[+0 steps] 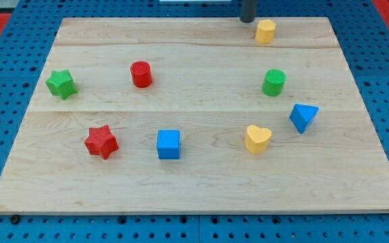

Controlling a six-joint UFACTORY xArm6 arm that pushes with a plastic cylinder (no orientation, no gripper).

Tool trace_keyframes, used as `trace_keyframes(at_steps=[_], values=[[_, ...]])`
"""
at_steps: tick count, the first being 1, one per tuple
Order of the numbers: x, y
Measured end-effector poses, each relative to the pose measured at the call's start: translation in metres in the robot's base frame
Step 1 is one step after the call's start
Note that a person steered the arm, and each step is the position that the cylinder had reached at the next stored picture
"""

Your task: Move the green circle diagonally top left to the blue triangle

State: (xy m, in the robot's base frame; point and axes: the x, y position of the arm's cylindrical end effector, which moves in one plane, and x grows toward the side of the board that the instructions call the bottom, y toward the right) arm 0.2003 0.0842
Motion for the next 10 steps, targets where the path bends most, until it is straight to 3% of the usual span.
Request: trace_keyframes(at_steps=[1,4,5,6,7,9,10], values=[[0.044,-0.039],[0.140,0.017],[0.113,0.031],[0.113,0.074],[0.145,0.103],[0.153,0.050],[0.158,0.074]])
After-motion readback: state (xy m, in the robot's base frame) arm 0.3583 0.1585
